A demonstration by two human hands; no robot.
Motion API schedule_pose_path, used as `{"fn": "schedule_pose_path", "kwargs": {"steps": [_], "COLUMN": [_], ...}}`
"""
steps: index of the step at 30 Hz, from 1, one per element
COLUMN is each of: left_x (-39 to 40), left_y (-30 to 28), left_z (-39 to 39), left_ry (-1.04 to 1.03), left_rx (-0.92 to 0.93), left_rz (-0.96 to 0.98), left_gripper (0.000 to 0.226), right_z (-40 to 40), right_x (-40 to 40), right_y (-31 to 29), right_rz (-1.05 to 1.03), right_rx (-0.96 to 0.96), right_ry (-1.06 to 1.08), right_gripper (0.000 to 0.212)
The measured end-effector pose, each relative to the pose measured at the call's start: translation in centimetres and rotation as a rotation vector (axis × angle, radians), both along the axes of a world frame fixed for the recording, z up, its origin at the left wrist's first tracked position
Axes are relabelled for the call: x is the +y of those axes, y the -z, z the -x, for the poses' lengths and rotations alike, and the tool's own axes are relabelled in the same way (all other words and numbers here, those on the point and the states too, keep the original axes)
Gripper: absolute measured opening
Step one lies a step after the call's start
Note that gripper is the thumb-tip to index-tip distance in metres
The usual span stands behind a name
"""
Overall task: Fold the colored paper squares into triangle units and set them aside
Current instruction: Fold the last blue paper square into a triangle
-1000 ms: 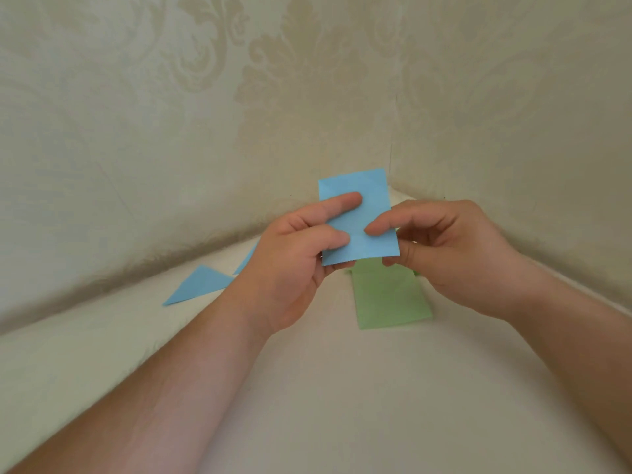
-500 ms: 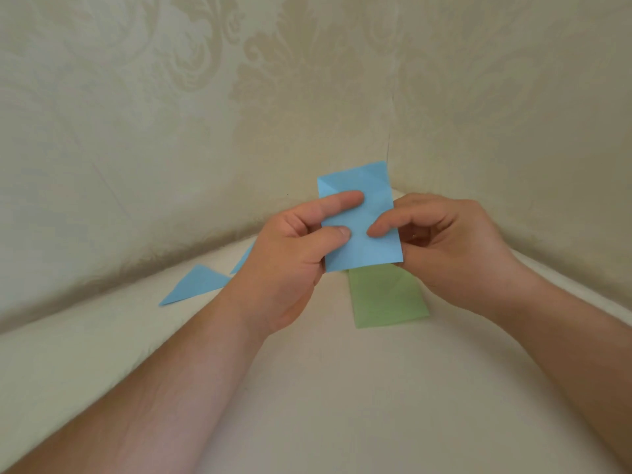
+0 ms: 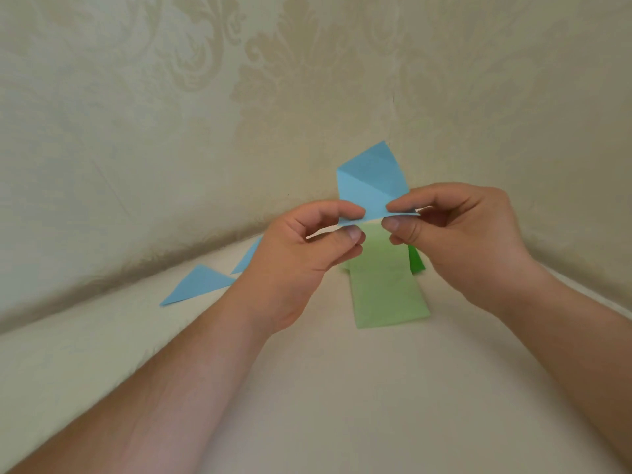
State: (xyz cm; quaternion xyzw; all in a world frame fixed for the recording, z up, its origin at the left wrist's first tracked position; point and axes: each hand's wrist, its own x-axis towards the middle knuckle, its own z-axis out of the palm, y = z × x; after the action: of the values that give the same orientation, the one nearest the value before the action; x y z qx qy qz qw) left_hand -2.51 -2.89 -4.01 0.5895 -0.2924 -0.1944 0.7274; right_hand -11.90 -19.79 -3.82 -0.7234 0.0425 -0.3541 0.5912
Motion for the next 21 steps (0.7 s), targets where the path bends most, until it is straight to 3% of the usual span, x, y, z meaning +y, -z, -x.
{"fn": "schedule_pose_path", "kwargs": {"steps": [11, 21], "left_x": [0.36, -0.3], "left_y": [0.01, 0.03], "left_z": [-0.2, 0.76], "left_ry": [-0.257, -0.223], "left_rx": [-0.409, -0.17], "left_rz": [-0.064, 0.039], "left_gripper": [0.027, 0.013], "right_z": [0.08, 0.24], "right_x": [-0.07, 0.7], "right_y": [0.22, -0.56], "right_rz": [0.016, -0.072], "right_rx": [-0.08, 0.009], "right_ry": [-0.078, -0.034], "right_gripper": [0.011, 0.007]}}
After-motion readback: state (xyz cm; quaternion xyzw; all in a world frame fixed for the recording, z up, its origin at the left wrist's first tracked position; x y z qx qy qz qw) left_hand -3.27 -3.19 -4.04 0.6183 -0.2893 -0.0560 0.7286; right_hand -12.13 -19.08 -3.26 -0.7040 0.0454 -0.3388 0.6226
